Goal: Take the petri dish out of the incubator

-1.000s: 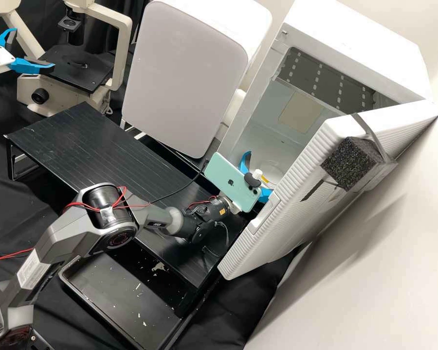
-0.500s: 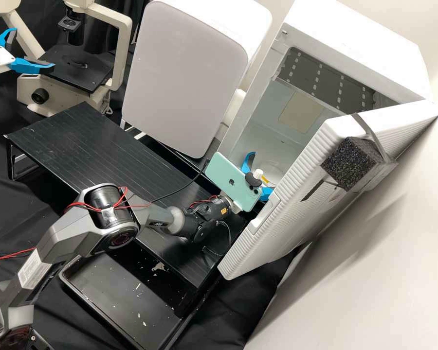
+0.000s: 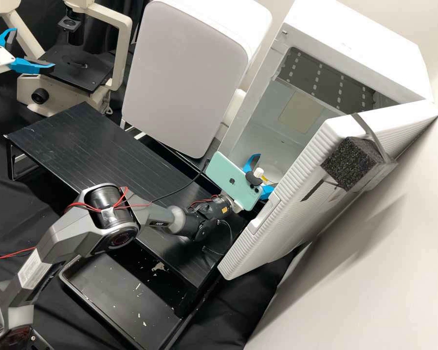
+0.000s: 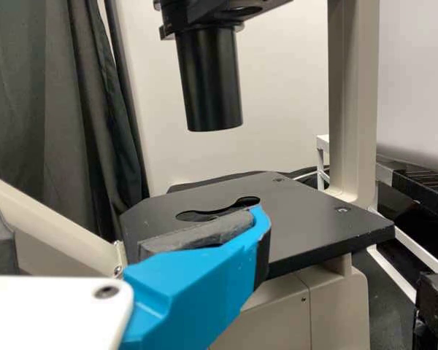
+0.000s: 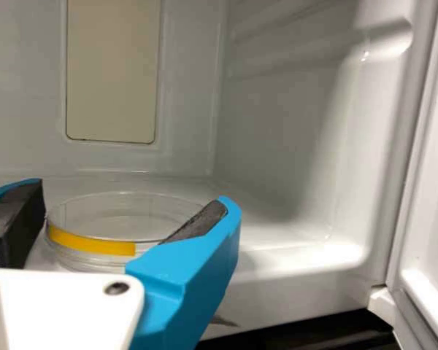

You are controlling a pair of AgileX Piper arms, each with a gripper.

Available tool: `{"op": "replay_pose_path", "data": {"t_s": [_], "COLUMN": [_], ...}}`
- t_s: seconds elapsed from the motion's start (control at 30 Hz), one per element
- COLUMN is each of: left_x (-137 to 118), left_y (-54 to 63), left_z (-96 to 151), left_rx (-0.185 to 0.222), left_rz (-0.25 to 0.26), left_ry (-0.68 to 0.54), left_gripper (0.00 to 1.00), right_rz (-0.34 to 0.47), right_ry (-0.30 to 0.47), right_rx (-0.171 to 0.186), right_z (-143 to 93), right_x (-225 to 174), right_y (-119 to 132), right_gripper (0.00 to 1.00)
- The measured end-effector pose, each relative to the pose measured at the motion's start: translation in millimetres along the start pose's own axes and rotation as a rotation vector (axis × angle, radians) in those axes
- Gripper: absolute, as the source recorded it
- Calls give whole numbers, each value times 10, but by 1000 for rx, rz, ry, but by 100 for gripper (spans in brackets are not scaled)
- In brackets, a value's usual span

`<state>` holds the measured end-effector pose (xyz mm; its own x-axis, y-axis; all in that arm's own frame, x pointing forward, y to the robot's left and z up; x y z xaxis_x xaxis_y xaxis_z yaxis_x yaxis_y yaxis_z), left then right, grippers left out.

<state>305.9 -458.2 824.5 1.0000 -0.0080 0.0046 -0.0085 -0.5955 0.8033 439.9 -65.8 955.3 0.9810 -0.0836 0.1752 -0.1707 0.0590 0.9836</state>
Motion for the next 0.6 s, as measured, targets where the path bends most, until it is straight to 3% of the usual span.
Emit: {"op": "replay_pose_path", "data": {"t_s": [0.27,0.6], "left_x": [0,0], "left_y": [0,0], "left_z": [0,0], "left_rx": [0,0], "left_rz": [0,0], "left_ry": [0,0], "left_gripper": [100,100], "right_rz": [-20,-34], "right_ry": [13,9], "right_rx": [-23,-4], "right_z": [-16,-18], "right_x": [10,18], "right_y": [1,5], "right_gripper": [0,0]}}
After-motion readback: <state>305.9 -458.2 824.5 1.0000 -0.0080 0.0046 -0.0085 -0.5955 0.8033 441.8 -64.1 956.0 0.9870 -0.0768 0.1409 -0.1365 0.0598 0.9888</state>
